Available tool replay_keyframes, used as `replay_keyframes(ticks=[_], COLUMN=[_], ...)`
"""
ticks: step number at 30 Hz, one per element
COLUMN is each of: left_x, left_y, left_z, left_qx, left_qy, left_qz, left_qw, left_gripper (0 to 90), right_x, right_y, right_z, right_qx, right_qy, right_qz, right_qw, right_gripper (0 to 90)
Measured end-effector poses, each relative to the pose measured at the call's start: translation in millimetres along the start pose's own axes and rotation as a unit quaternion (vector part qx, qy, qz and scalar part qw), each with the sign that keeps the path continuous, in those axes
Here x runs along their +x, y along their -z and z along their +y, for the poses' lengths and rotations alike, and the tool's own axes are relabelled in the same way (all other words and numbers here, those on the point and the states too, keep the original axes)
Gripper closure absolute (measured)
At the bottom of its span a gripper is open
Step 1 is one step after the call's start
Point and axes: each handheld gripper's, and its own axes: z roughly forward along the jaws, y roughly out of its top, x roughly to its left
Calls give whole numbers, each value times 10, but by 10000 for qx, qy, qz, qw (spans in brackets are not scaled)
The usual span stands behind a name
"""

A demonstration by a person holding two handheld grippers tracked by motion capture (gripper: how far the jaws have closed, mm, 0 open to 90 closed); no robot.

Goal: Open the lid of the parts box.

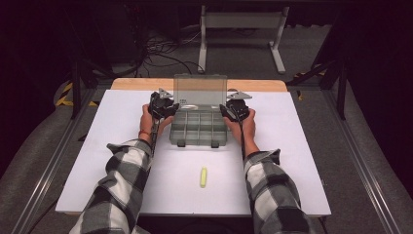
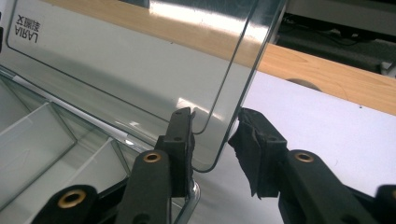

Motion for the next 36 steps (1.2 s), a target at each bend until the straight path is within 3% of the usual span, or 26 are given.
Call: replay_keyframes(ticks=[19,30,36], left_x=[25,42,47], left_y=[88,411,606], left_z=[20,-17,-33], left_qx=[85,-130,-299], left_qy=[-139,-473,-590], left_qz=[101,248,161], left_qw=[9998,9985,9977], left_gripper=[609,549,523], right_x=[-6,26,58], right_y=[55,255,384], right_z=[37,72,85], right_qx=[16,-76,-197], right_qy=[115,104,168], right_qz=[-27,49,108], right_qw=[9999,9999,9996], right_gripper=[633,609,588])
